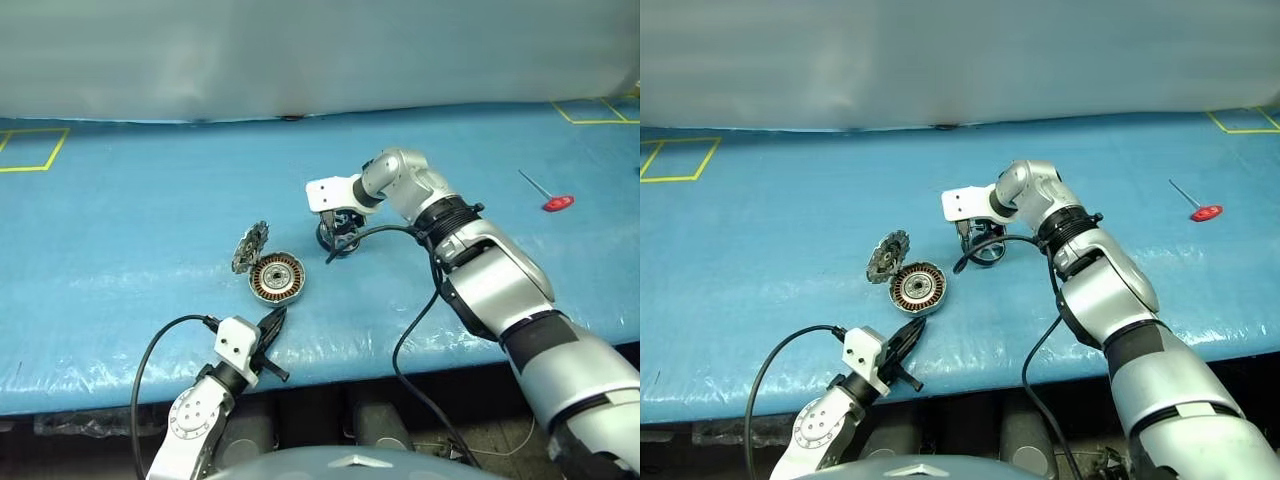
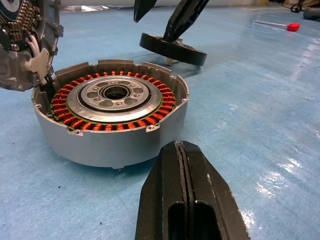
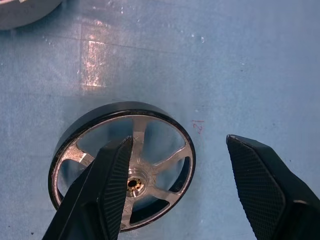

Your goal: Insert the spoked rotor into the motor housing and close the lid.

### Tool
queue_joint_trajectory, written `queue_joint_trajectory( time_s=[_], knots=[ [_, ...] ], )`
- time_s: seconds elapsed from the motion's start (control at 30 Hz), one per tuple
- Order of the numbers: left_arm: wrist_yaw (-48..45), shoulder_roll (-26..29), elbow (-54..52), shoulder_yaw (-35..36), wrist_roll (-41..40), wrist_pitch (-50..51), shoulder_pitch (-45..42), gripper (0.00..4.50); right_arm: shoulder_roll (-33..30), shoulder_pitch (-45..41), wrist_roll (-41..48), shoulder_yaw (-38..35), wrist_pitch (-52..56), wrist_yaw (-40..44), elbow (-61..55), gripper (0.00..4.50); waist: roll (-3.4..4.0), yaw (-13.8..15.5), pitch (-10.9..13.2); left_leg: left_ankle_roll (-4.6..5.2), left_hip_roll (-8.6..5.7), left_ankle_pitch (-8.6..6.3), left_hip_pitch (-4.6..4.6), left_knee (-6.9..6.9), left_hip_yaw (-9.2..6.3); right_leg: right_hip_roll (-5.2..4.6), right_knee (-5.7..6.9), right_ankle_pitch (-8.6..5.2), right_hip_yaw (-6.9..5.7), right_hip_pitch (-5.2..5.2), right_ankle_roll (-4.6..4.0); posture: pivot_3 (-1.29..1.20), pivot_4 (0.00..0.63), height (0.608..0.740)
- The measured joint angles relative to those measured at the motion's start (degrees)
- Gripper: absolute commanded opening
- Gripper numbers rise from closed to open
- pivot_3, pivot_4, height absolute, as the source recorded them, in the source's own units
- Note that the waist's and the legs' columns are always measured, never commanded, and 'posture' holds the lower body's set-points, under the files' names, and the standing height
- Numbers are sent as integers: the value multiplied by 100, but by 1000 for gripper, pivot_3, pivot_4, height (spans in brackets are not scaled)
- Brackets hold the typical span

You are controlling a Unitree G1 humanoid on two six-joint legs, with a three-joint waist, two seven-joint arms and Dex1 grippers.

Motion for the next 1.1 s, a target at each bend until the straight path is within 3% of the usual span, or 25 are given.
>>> queue_joint_trajectory(
  time_s=[0.4, 0.73, 1.1],
  knots=[
    [37, -161, 25, -42, -3, 1, -155, 0, -223, -797, 195, -484, 215, 325, 865, 3189, 5, -2, 3, 0, -2, 0, 0, -5, 1, -23, -1, 1, -1, 0, 1, 0, 150, 740],
    [137, -313, 121, -80, 0, -3, -138, 0, -215, -794, 145, -515, 538, 702, 1167, 3189, 6, -14, 4, 0, -2, 0, 1, -5, 2, -22, 0, 12, -1, 0, 21, 0, 150, 740],
    [112, -318, 293, -102, -3, -139, -193, 0, -88, -350, 117, -625, 697, 373, 1091, 3189, 7, -8, 4, -1, -6, 0, 1, -5, 2, -23, 1, 14, 0, 0, 24, 0, 150, 740]
  ],
)
